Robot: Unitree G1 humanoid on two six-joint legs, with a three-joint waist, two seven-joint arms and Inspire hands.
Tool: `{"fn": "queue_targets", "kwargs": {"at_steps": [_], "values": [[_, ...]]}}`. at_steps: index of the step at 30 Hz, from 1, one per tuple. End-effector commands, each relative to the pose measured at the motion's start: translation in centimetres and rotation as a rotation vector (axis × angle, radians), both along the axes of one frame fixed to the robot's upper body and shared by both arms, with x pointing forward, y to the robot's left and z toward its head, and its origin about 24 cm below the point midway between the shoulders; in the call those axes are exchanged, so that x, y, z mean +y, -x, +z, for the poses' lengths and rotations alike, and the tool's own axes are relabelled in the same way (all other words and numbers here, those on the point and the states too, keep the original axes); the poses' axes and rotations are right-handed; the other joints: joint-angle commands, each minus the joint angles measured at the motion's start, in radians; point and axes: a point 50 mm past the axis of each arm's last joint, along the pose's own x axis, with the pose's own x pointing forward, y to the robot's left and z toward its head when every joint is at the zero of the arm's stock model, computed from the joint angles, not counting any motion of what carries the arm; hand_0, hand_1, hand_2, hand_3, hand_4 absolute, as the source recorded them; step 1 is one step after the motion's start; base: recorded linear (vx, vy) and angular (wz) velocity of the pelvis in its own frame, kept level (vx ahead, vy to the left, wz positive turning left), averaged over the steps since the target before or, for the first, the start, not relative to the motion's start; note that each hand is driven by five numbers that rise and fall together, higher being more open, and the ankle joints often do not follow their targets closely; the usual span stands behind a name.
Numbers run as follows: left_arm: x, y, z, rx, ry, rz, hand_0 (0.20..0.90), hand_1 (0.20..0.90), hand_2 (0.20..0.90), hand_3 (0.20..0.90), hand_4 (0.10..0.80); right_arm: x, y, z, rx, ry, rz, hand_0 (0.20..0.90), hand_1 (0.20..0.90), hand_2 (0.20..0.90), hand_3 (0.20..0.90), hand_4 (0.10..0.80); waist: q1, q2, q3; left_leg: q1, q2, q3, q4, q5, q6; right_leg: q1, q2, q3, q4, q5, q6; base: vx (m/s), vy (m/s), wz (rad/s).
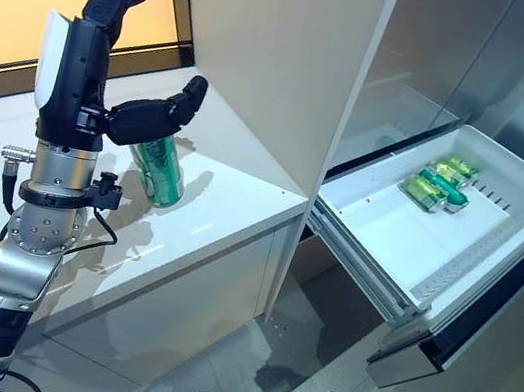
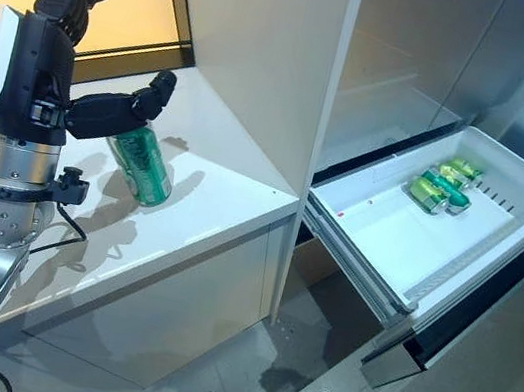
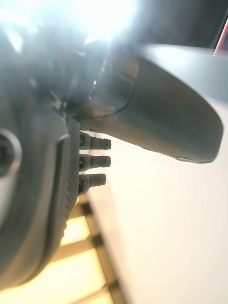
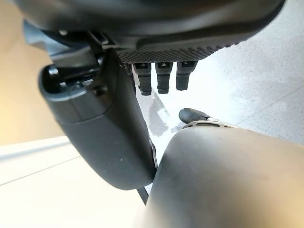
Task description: Put drinks into fridge and close the fridge
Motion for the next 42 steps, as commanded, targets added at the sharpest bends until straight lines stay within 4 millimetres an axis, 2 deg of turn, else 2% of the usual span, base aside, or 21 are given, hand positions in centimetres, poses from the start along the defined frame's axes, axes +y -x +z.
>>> {"fn": "queue_targets", "kwargs": {"at_steps": [1,7,9,15,19,27,42], "values": [[1.2,0.6,3.3,-0.18,-0.013,0.06,0.9,0.9,0.9,0.9,0.8,0.2,0.1,-0.1,0.012,-0.015,0.005,0.9,0.9,0.9,0.9,0.8,0.003,-0.006,-0.018,0.001,0.001,-0.061,0.007,-0.116,-0.028,0.047,-0.004,-0.014,0.01,-0.102,0.057,-0.005,-0.001,0.05],[2.2,0.4,2.1,-0.052,0.057,0.021,0.9,0.9,0.9,0.9,0.8,-0.1,-0.2,0.0,0.01,-0.018,0.001,0.9,0.9,0.9,0.9,0.8,0.012,-0.002,-0.014,-0.002,0.001,-0.068,0.007,-0.111,-0.03,0.048,-0.005,-0.02,0.01,-0.102,0.057,-0.009,0.0,0.04],[2.5,0.2,1.8,0.005,0.134,-0.042,0.9,0.9,0.9,0.9,0.8,-0.2,-0.2,0.1,0.011,-0.016,0.001,0.9,0.9,0.9,0.9,0.8,0.013,0.0,-0.013,-0.003,0.002,-0.068,0.007,-0.109,-0.032,0.048,-0.005,-0.023,0.01,-0.102,0.057,-0.014,0.003,0.06],[3.2,0.1,1.2,0.027,0.371,-0.197,0.9,0.9,0.9,0.9,0.8,-0.5,-0.4,0.2,0.008,-0.02,0.003,0.9,0.9,0.9,0.9,0.8,0.013,-0.002,-0.009,-0.003,0.003,-0.073,0.007,-0.105,-0.035,0.049,-0.006,-0.027,0.01,-0.1,0.057,-0.004,-0.001,0.04],[3.4,-0.3,0.3,0.076,0.443,-0.199,0.9,0.9,0.9,0.9,0.8,-0.7,-0.5,0.3,0.01,-0.02,0.01,0.9,0.9,0.9,0.9,0.8,0.009,-0.002,-0.009,-0.002,0.003,-0.075,0.007,-0.104,-0.036,0.049,-0.005,-0.026,0.01,-0.1,0.057,0.0,0.0,0.0],[4.0,-1.2,-1.5,0.195,0.517,-0.167,0.9,0.9,0.9,0.9,0.8,-0.8,-0.5,0.3,0.013,-0.022,0.012,0.9,0.9,0.9,0.9,0.8,0.004,0.0,-0.011,0.0,0.005,-0.068,0.007,-0.105,-0.035,0.049,-0.005,-0.024,0.01,-0.1,0.059,0.0,0.0,0.0],[3.4,-1.8,-1.8,0.285,0.533,-0.269,0.9,0.9,0.9,0.9,0.8,-1.0,-0.7,0.4,0.012,-0.018,0.014,0.9,0.9,0.9,0.9,0.8,-0.001,0.004,-0.009,-0.001,0.004,-0.061,0.007,-0.103,-0.034,0.046,-0.007,-0.022,0.01,-0.095,0.064,0.0,0.0,0.0]]}}
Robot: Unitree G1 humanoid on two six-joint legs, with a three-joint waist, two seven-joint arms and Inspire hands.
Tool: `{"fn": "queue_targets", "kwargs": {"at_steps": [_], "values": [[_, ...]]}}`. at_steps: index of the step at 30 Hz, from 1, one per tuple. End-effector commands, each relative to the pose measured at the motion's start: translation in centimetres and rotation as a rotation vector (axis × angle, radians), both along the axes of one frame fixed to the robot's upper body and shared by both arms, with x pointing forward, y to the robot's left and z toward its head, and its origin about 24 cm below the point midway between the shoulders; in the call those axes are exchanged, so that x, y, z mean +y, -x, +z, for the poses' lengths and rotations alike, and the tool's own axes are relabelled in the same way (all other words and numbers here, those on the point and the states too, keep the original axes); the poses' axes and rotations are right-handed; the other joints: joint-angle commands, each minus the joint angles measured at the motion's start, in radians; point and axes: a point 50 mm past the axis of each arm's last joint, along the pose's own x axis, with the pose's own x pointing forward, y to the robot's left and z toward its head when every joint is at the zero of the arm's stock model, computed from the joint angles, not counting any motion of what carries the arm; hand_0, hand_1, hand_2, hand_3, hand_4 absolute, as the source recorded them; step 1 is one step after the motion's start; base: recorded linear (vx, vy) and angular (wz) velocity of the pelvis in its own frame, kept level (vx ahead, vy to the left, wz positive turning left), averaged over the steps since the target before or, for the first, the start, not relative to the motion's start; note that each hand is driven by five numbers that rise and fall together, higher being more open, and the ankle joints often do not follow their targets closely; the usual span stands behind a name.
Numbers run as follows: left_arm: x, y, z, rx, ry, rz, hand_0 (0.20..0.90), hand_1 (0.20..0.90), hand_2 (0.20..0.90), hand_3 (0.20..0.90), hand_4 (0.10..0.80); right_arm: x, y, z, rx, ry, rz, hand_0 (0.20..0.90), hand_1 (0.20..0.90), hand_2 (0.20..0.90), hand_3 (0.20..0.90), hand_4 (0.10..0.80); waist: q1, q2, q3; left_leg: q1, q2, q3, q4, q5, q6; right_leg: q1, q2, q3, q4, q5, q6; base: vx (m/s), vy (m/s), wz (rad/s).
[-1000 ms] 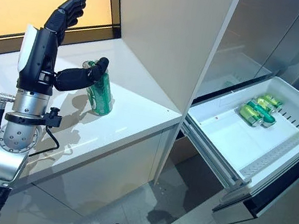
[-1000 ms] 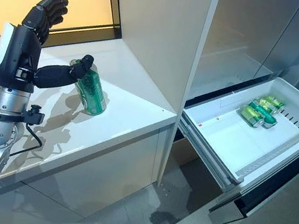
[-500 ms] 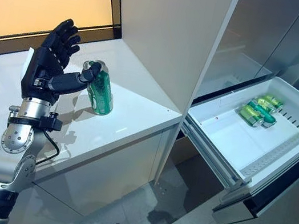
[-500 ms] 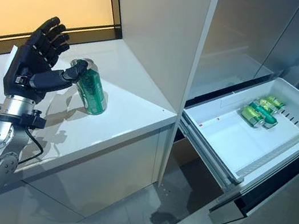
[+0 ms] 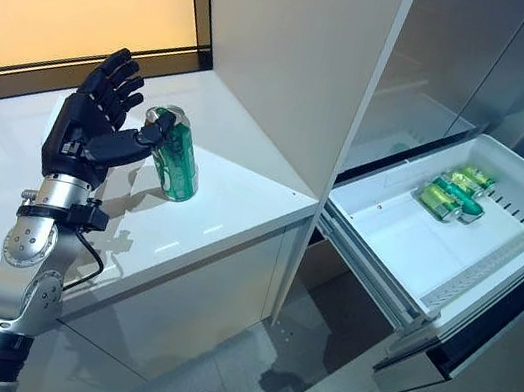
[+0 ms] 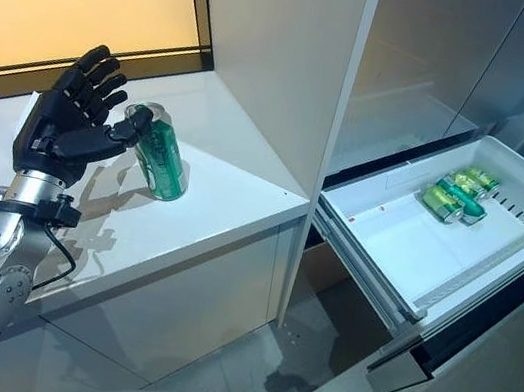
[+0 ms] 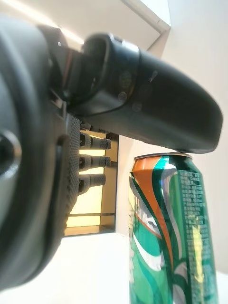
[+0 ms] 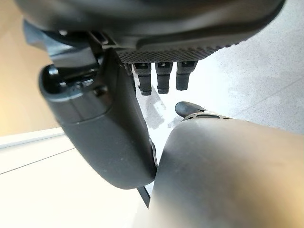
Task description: Put drinks into fridge and close the fridge
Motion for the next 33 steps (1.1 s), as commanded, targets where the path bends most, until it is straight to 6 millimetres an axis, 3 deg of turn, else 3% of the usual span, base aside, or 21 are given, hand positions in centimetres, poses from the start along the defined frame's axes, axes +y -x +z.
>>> {"fn": "queue_targets", "kwargs": {"at_steps": [1,9,21,33], "values": [[0.5,-0.5,4.6,-0.207,-0.007,-0.021,0.9,0.9,0.9,0.9,0.8,-0.6,-1.1,0.4,-0.023,0.02,0.057,0.9,0.9,0.9,0.9,0.8,-0.017,-0.008,0.0,0.01,0.004,-0.038,0.007,-0.114,-0.031,0.048,-0.008,-0.018,0.01,-0.091,0.06,0.0,0.0,0.0],[0.3,0.5,6.9,-0.413,0.019,-0.027,0.9,0.9,0.9,0.9,0.8,-0.4,-1.0,0.4,-0.026,0.012,0.057,0.9,0.9,0.9,0.9,0.8,-0.018,-0.012,-0.001,0.009,0.003,-0.04,0.007,-0.115,-0.032,0.045,-0.008,-0.017,0.01,-0.09,0.06,0.0,0.0,0.0],[-0.1,1.1,7.7,-0.498,0.036,-0.092,0.9,0.9,0.9,0.9,0.8,-0.3,-0.6,0.3,-0.029,0.006,0.06,0.9,0.9,0.9,0.9,0.8,-0.018,-0.016,0.003,0.015,0.002,-0.041,0.007,-0.122,-0.032,0.05,-0.008,-0.016,0.01,-0.094,0.06,0.0,0.0,0.0],[-0.5,0.4,6.6,-0.393,0.017,-0.136,0.9,0.9,0.9,0.9,0.8,-0.5,-0.5,0.3,-0.022,0.007,0.063,0.9,0.9,0.9,0.9,0.8,-0.023,-0.014,0.002,0.016,0.002,-0.038,0.007,-0.121,-0.031,0.049,-0.007,-0.013,0.01,-0.092,0.06,0.0,0.0,0.0]]}}
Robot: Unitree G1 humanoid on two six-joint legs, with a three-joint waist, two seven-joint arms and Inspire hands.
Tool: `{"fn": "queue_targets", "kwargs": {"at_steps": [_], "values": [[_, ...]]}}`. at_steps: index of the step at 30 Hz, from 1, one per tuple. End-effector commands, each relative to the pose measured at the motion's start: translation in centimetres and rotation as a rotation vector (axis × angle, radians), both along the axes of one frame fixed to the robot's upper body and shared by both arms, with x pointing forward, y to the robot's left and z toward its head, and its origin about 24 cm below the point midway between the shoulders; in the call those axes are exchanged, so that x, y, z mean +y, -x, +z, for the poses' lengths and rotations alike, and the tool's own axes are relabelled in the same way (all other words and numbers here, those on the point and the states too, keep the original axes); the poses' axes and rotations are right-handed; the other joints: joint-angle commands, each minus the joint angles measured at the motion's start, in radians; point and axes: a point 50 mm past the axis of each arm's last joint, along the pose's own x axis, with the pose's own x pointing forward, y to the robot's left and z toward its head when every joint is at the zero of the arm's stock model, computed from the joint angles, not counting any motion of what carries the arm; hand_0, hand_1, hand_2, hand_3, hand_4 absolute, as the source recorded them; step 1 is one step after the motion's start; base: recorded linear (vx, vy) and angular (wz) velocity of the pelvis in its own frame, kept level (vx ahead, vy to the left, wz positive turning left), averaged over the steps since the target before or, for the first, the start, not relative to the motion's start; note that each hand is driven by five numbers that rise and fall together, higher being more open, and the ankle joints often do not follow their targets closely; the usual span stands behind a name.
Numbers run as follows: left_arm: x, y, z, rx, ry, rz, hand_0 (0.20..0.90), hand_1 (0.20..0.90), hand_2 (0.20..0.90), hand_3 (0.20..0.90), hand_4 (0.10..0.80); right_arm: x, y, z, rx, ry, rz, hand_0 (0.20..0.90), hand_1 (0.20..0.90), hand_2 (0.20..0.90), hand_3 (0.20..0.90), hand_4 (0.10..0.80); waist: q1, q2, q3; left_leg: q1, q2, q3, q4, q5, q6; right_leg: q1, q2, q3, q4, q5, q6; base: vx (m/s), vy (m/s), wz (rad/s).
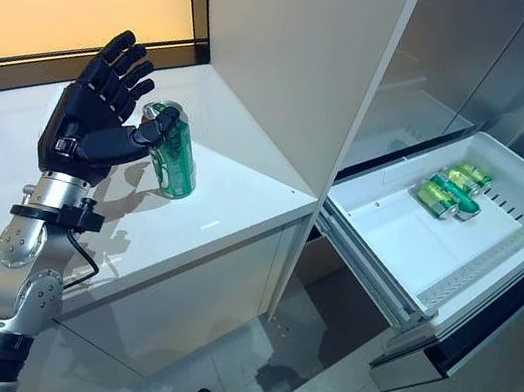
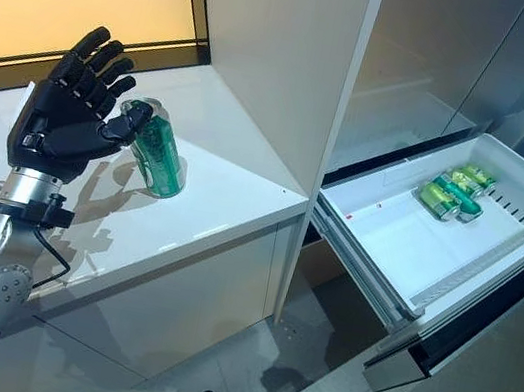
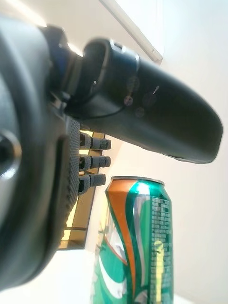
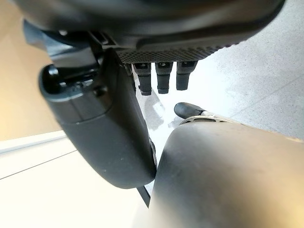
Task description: Put drinks into fridge and close the fridge
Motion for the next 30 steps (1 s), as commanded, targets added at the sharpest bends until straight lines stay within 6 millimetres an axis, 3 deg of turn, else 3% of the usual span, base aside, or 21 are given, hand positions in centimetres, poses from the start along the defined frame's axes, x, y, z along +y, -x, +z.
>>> {"fn": "queue_targets", "kwargs": {"at_steps": [1,17,30], "values": [[-0.2,-0.1,5.4,-0.262,-0.023,0.001,0.9,0.9,0.9,0.9,0.8,-0.6,-0.3,0.3,-0.012,0.021,0.06,0.9,0.9,0.9,0.9,0.8,-0.017,0.004,-0.01,0.018,0.002,-0.039,0.007,-0.122,-0.031,0.051,-0.007,-0.014,0.01,-0.092,0.06,0.0,0.0,0.0],[-0.5,-1.1,2.9,-0.062,-0.024,-0.046,0.9,0.9,0.9,0.9,0.8,-0.7,-1.0,0.4,-0.009,0.022,0.05,0.9,0.9,0.9,0.9,0.8,-0.016,0.01,-0.005,0.022,0.003,-0.034,0.007,-0.118,-0.029,0.053,-0.008,-0.015,0.01,-0.089,0.06,0.0,0.0,0.0],[-1.1,-1.5,2.5,-0.022,-0.001,-0.083,0.9,0.9,0.9,0.9,0.8,-0.6,-1.0,0.4,-0.002,0.021,0.055,0.9,0.9,0.9,0.9,0.8,-0.02,0.013,-0.001,0.028,0.002,-0.035,0.007,-0.12,-0.026,0.057,-0.009,-0.012,0.01,-0.088,0.061,0.0,0.0,0.0]]}}
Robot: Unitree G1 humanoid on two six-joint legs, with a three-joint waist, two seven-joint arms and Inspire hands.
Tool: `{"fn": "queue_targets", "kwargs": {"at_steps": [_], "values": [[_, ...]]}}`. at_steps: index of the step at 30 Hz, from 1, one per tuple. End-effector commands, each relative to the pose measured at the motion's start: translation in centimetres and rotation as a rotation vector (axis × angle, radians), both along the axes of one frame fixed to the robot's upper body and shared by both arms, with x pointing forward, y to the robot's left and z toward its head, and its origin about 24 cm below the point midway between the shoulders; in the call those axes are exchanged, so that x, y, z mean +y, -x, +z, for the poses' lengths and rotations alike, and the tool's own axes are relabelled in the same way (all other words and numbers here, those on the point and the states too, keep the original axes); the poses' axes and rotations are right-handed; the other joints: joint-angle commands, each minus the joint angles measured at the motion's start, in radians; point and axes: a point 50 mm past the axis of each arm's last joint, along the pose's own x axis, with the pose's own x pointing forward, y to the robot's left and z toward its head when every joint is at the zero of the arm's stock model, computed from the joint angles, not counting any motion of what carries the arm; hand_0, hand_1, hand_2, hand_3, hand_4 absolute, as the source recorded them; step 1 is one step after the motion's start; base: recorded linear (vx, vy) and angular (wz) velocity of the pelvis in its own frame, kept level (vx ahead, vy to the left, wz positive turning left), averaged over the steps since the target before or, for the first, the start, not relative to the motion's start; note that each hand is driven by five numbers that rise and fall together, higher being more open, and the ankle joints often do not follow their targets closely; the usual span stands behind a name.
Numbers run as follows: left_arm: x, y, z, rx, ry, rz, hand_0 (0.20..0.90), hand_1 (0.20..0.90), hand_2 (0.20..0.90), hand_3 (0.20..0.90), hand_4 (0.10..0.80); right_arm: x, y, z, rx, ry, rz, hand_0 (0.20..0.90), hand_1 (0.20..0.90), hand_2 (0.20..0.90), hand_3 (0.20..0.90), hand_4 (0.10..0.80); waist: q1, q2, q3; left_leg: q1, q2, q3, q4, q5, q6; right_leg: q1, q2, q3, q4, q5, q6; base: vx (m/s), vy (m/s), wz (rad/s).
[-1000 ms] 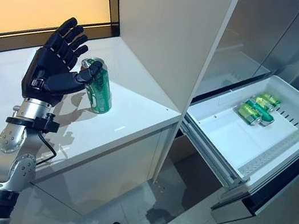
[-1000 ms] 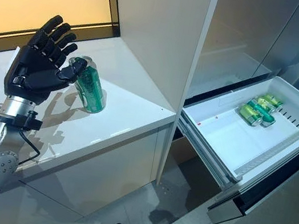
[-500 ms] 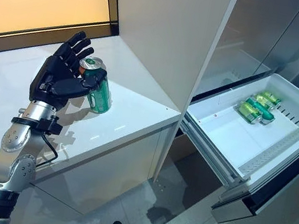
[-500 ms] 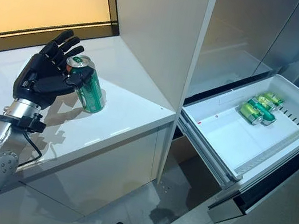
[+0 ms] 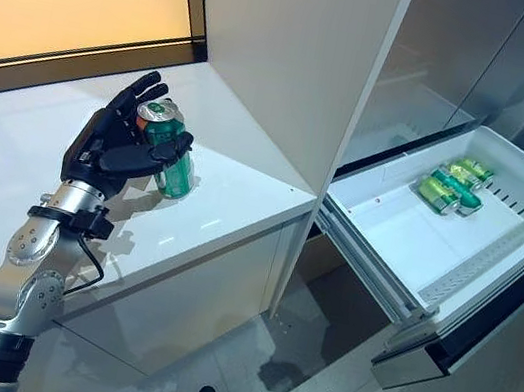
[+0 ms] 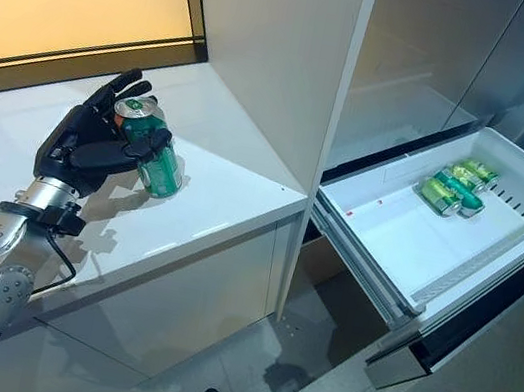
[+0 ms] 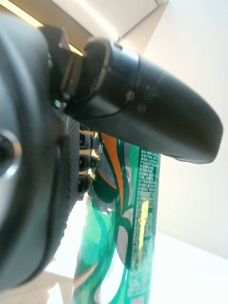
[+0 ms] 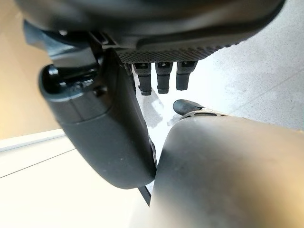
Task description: Put drinks into fridge and close the fridge
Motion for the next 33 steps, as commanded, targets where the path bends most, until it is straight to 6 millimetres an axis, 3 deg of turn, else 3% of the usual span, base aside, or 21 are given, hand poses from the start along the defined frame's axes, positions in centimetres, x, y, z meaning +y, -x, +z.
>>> {"fn": "queue_targets", "kwargs": {"at_steps": [1,12,13,14,15,16,18,33], "values": [[-0.7,-0.9,4.4,-0.226,0.01,-0.041,0.9,0.9,0.9,0.9,0.8,-0.6,-0.6,0.3,-0.008,0.022,0.056,0.9,0.9,0.9,0.9,0.8,-0.014,-0.004,-0.015,0.025,0.002,-0.037,0.007,-0.12,-0.027,0.055,-0.009,-0.014,0.01,-0.088,0.062,0.0,0.0,0.0],[-1.1,-1.3,4.0,-0.202,0.035,-0.062,0.9,0.9,0.9,0.9,0.8,-0.5,-0.6,0.3,-0.003,0.023,0.067,0.9,0.9,0.9,0.9,0.8,-0.022,-0.005,-0.017,0.026,0.002,-0.032,0.007,-0.119,-0.025,0.054,-0.006,-0.009,0.01,-0.087,0.059,0.0,0.0,0.0],[-1.2,-1.3,4.1,-0.205,0.037,-0.062,0.775,0.775,0.775,0.755,0.655,-0.6,-0.6,0.3,-0.003,0.023,0.069,0.9,0.9,0.9,0.9,0.8,-0.023,-0.005,-0.016,0.027,0.002,-0.032,0.007,-0.12,-0.024,0.055,-0.006,-0.008,0.01,-0.088,0.058,0.0,0.0,0.0],[-1.2,-1.3,4.2,-0.208,0.042,-0.06,0.596,0.596,0.596,0.546,0.446,-0.6,-0.6,0.3,-0.004,0.023,0.068,0.9,0.9,0.9,0.9,0.8,-0.023,-0.005,-0.015,0.028,0.002,-0.033,0.007,-0.12,-0.023,0.056,-0.006,-0.008,0.01,-0.088,0.058,0.0,0.0,0.0],[-1.2,-1.3,4.2,-0.212,0.046,-0.061,0.554,0.554,0.554,0.496,0.396,-0.6,-0.6,0.3,-0.004,0.023,0.068,0.9,0.9,0.9,0.9,0.8,-0.023,-0.005,-0.015,0.028,0.001,-0.033,0.007,-0.12,-0.023,0.056,-0.006,-0.007,0.01,-0.089,0.058,0.0,0.0,0.0],[-1.2,-1.3,4.2,-0.216,0.048,-0.061,0.427,0.427,0.427,0.348,0.248,-0.6,-0.6,0.3,-0.004,0.023,0.07,0.9,0.9,0.9,0.9,0.8,-0.024,-0.006,-0.015,0.03,0.002,-0.031,0.007,-0.122,-0.023,0.057,-0.006,-0.007,0.01,-0.089,0.057,0.0,0.0,0.0],[-1.2,-1.3,4.2,-0.217,0.053,-0.061,0.3,0.3,0.3,0.2,0.1,-0.6,-0.6,0.3,-0.003,0.022,0.07,0.9,0.9,0.9,0.9,0.8,-0.024,-0.006,-0.014,0.031,0.002,-0.031,0.007,-0.122,-0.023,0.058,-0.005,-0.006,0.01,-0.09,0.057,0.0,0.0,0.0],[-1.8,-1.4,4.5,-0.25,0.091,-0.096,0.3,0.3,0.3,0.2,0.1,-0.4,-0.8,0.3,-0.001,0.023,0.081,0.9,0.9,0.9,0.9,0.8,-0.027,-0.009,-0.022,0.029,0.003,-0.031,0.007,-0.12,-0.024,0.056,-0.003,-0.004,0.01,-0.088,0.056,0.0,0.0,0.0]]}}
